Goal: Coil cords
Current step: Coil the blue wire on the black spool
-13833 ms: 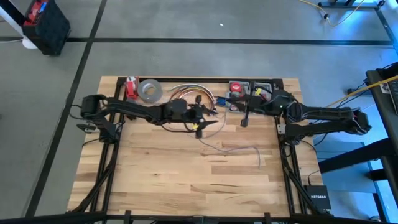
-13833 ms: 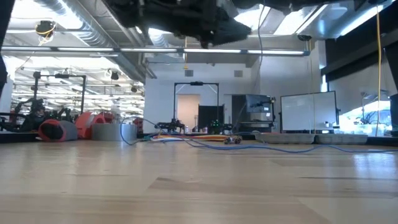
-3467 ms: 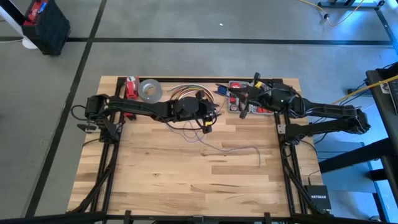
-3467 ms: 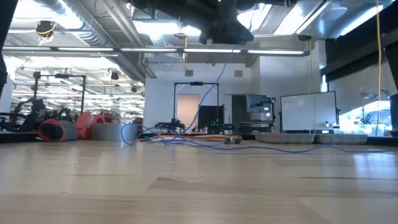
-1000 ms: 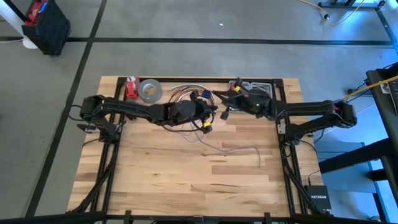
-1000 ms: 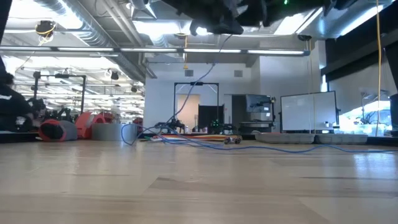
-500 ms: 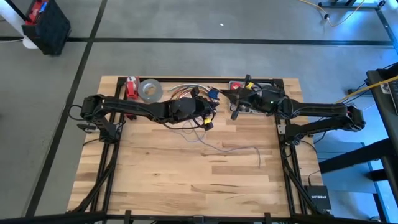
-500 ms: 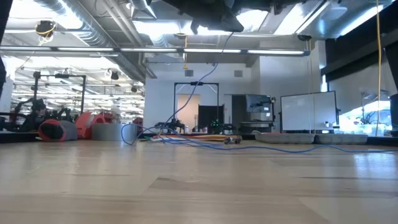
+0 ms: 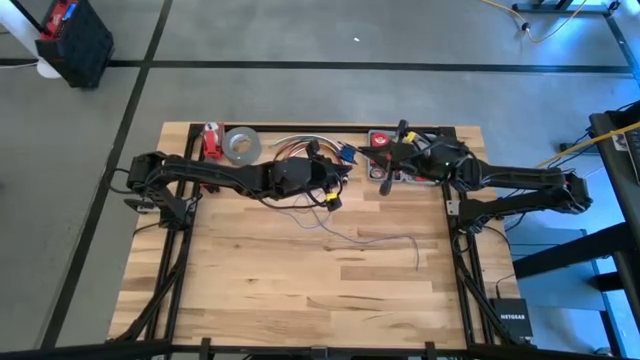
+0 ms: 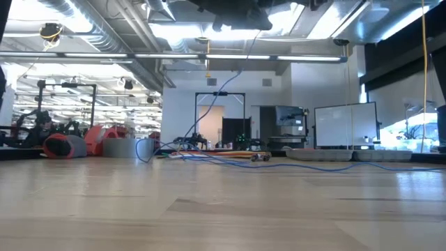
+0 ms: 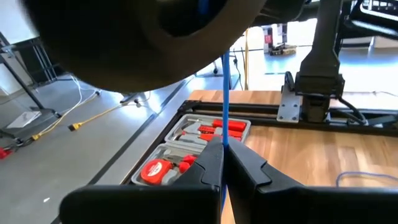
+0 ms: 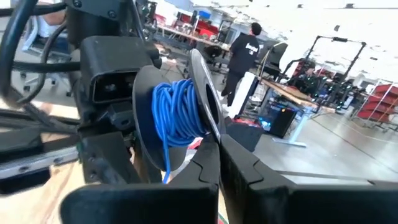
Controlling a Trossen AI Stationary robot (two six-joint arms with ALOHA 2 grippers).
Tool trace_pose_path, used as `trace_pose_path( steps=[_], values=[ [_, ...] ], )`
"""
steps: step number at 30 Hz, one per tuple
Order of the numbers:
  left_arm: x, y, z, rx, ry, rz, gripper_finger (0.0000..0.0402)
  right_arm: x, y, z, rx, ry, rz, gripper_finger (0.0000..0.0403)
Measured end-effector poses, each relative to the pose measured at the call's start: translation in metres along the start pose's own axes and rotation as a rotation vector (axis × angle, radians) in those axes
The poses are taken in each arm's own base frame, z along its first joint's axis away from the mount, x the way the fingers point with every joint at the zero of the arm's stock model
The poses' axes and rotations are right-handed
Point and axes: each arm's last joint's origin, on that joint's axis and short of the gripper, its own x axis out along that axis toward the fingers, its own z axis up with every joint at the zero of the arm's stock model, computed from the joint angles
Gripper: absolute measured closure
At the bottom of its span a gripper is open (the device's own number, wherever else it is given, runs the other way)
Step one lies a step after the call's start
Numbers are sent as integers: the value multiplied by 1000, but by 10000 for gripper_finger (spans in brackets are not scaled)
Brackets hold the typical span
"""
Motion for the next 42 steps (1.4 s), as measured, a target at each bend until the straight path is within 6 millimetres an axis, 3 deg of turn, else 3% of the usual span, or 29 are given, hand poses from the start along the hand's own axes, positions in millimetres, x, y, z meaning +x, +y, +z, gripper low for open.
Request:
trace_pose_path(
  steps=[11,19,22,25,27,32,37,42],
  values=[
    [1,1,-1,10,7,0,400,-31,-4,9,1,38,81,400],
    [1,1,-2,13,14,3,400,-38,-9,24,17,-13,94,400],
    [1,1,-4,22,34,11,400,-41,-14,39,19,-62,93,400],
    [3,0,-19,65,129,18,401,-58,-31,88,35,-272,41,400],
    [6,0,-27,88,181,9,401,-70,-34,97,34,-276,45,400],
    [3,9,-15,23,128,34,401,-63,-29,88,26,-174,116,400],
    [4,4,-18,24,140,17,401,-73,-33,89,19,-142,65,400],
    [-1,-4,-17,37,139,-13,398,-64,-29,76,-9,-32,68,400]
  ],
)
